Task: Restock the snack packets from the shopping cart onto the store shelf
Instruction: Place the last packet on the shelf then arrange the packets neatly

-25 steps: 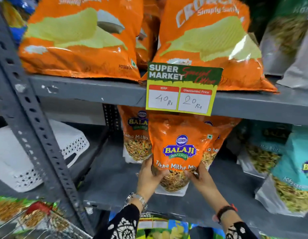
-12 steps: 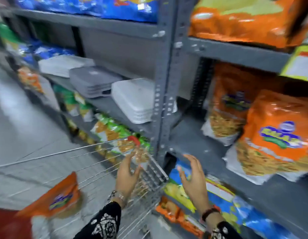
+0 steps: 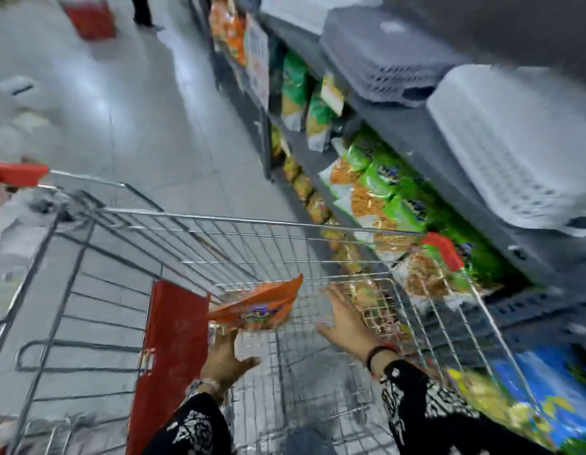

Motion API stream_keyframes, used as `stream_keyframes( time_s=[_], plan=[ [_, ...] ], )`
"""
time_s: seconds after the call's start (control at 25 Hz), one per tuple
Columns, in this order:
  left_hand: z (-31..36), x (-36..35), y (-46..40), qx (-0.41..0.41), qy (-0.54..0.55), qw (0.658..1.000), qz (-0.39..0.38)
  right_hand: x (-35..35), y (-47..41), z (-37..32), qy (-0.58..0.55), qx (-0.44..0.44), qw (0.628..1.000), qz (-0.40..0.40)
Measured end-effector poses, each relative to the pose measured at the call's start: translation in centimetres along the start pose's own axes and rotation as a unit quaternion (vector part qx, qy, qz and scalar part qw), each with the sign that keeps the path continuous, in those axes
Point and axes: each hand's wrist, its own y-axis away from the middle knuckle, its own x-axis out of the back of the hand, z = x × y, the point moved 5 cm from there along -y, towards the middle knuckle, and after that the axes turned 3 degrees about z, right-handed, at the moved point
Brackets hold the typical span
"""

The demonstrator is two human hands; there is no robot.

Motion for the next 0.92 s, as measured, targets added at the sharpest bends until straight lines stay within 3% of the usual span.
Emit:
stream_keyframes(
  time_s=[0.16,0.24,0.4,0.56,0.72,0.92],
  plan=[
    [-3.9,-0.9,-4.3,0.084,0.095,0.991,0.038,-6.4,-5.3,1.8,-0.012,-0.016,0.995,-0.094],
    [-4.6,-1.5,-6.3,0.082,0.168,0.979,0.083,-8.2,-6.8,2.7,-0.035,-0.022,0.995,-0.086],
    [-4.6,-2.5,-8.9,0.053,0.210,0.973,0.083,-11.6,-9.2,4.1,-0.034,-0.058,0.993,-0.100],
    [-2.2,-1.4,-9.5,-0.005,0.208,0.965,0.157,-10.8,-9.9,3.1,-0.098,-0.057,0.994,0.010],
    [0.7,-1.4,-8.0,0.021,0.156,0.983,0.093,-7.3,-7.2,3.5,-0.136,-0.057,0.989,-0.006],
    [9.2,-2.1,-3.9,-0.076,0.115,0.990,0.029,1.3,-1.0,3.8,-0.179,-0.059,0.981,0.046]
  ],
)
